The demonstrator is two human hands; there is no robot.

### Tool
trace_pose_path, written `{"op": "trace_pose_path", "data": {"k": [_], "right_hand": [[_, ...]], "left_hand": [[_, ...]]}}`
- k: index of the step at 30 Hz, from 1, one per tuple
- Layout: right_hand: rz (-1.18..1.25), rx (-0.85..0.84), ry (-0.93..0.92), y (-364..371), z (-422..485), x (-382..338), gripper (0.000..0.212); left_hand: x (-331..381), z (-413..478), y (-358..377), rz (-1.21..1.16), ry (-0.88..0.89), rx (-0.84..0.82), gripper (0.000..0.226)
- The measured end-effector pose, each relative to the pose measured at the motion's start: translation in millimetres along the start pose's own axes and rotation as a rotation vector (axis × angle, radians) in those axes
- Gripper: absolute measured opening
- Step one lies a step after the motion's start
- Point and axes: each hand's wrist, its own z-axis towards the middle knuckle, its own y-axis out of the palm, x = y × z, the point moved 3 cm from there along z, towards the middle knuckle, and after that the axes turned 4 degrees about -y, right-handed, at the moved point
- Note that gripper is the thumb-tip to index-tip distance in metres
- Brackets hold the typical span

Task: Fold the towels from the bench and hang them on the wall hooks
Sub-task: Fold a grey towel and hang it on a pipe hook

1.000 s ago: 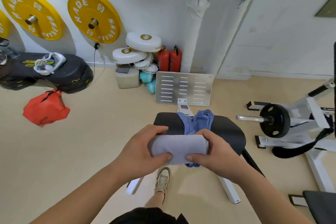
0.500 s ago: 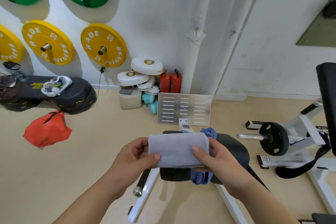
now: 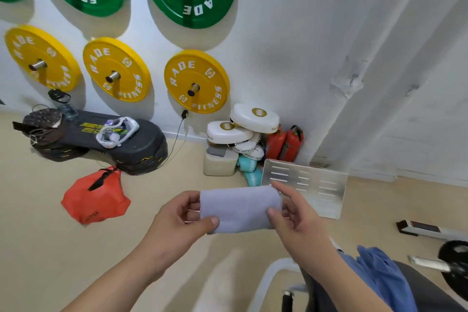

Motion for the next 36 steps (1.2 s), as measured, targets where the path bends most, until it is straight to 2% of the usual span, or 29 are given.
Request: {"op": "trace_pose_path", "data": {"k": [5, 9, 13, 18, 30, 36], "right_hand": [[0.005, 0.170, 0.026, 33, 70, -26, 0.050], [0.027, 0.307, 0.068, 15, 106, -34, 0.048], [-0.011, 0.462, 0.100, -39, 139, -30, 0.040], [0.008, 0.563, 0.138, -120, 186, -18, 0.036], [-0.015, 0.582, 0.167, -320, 349, -34, 0.034], [-0.089, 0.746, 0.102, -403, 431, -45, 0.034]], "left_hand": [[50, 84, -44, 0.105, 0.141, -0.007, 0.056], [84, 135, -25, 0.138, 0.221, -0.089, 0.055], [119, 194, 32, 0.210, 0.294, -0.235, 0.053], [165, 262, 111, 0.271, 0.306, -0.350, 0.049], [313, 426, 285, 0.280, 0.365, -0.530, 0.057], [398, 508, 370, 0.304, 0.489, -0.612, 0.053]]}}
